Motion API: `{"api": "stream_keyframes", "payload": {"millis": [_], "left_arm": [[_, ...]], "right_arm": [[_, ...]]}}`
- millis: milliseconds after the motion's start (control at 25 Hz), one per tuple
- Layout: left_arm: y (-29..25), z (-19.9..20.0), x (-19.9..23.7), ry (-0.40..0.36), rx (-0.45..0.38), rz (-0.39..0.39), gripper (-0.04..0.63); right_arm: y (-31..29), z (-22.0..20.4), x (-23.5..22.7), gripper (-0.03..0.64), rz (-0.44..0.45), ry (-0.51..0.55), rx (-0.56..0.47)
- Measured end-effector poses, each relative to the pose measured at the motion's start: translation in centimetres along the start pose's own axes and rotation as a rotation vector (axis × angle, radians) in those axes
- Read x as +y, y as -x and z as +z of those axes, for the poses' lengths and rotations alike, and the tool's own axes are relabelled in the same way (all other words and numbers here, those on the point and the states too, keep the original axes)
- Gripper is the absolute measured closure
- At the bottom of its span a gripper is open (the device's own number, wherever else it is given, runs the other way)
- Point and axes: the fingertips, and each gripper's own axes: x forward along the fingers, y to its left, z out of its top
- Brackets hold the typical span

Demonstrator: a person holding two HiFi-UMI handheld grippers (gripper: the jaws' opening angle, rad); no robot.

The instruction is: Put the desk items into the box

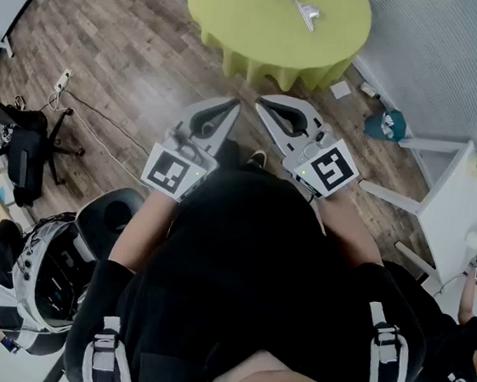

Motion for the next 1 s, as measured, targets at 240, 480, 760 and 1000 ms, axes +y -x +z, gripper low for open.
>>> {"api": "stream_keyframes", "payload": {"millis": [240,480,760,1000], "left_arm": [[-0.6,0.9,-0.8,0.007,-0.036,0.01,0.583],[-1.0,1.0,-1.4,0.015,-0.022,-0.011,0.583],[-2.7,1.4,-0.5,0.011,0.003,-0.023,0.583],[-4.5,1.8,1.1,0.002,-0.011,-0.041,0.583]], "right_arm": [[1.1,0.0,-0.1,0.601,-0.006,-0.015,-0.007],[1.8,0.6,-0.8,0.6,-0.04,-0.018,-0.027],[2.0,1.3,-3.1,0.6,-0.092,-0.012,-0.035],[1.2,1.7,-5.0,0.6,-0.119,-0.014,-0.028]]}}
